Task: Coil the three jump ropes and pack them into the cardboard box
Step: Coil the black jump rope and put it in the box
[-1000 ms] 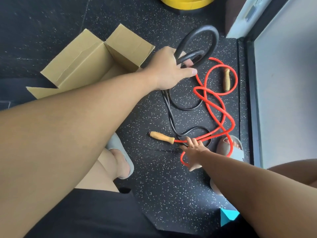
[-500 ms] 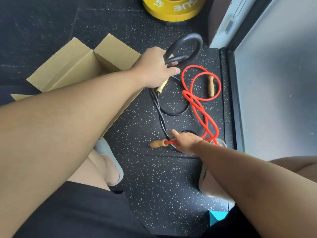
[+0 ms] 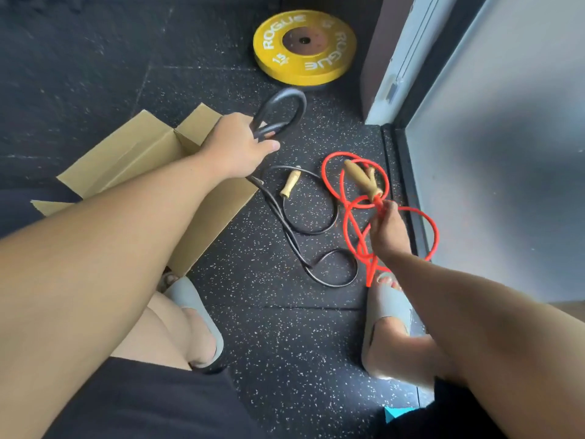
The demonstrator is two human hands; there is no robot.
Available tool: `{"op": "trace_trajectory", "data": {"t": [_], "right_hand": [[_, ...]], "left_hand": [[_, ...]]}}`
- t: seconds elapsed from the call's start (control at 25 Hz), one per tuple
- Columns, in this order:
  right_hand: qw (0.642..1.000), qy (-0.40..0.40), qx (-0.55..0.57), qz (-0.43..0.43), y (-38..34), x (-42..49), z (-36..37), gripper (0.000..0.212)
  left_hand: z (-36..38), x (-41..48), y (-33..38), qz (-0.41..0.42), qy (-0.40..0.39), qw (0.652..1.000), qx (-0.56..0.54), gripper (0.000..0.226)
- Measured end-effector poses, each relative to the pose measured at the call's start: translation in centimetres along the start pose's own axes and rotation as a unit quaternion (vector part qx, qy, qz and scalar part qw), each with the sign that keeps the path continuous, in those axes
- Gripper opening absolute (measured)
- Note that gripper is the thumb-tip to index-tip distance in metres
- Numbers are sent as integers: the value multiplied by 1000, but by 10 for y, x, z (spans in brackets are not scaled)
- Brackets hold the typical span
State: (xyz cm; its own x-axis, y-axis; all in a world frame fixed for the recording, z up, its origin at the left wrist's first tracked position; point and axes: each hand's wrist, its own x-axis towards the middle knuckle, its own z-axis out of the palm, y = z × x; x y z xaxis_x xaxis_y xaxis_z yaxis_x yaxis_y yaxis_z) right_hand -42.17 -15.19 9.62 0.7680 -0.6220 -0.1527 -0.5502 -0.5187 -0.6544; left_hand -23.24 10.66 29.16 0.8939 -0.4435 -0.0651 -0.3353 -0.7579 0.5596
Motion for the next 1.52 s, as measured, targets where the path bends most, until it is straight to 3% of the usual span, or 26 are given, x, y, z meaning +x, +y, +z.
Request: {"op": "trace_trajectory", "data": {"t": [0.08,0.2,0.44,0.76,0.84,0.92,1.0,1.12,1.28,1.36,1.48,1.52], "right_hand": [[991,39,-77,102,-1,15,4,43],[966,5,-185,179,-5,21,4,81],[970,-48,-221,85,-27,16,17,93],[979,-75,-179,-67,-90,15,11,77],[987,-99,-53,-117,-111,11,2,63],[970,-153,108,-156,-139,1,-8,53],[956,-168,173,-167,-170,-11,-14,49],[955,-128,215,-157,-206,-16,-25,51],[943,-149,257,-152,-212,-9,-63,17],[939,-173,252,-158,-216,-9,-85,13],[922,-177,308,-156,-237,-10,-112,9],[918,-170,326,-150,-245,-11,-117,12]], "left_hand": [[0,-5,3,-2,-3,1000,-24,25],[-7,-3,12,18,-8,999,-44,14],[-8,0,27,59,-47,996,-57,15],[-4,-4,37,19,-54,991,-123,18],[-6,-5,40,6,-50,985,-166,15],[-10,-7,43,-9,-48,972,-231,12],[-15,-6,46,-34,-50,950,-307,12],[-31,-7,54,-64,-48,911,-404,16],[-56,-14,66,-65,-28,878,-473,7],[-65,-18,70,-74,-36,863,-498,7],[-76,-24,77,-81,-76,848,-519,25],[-78,-25,79,-81,-92,840,-528,42]]}}
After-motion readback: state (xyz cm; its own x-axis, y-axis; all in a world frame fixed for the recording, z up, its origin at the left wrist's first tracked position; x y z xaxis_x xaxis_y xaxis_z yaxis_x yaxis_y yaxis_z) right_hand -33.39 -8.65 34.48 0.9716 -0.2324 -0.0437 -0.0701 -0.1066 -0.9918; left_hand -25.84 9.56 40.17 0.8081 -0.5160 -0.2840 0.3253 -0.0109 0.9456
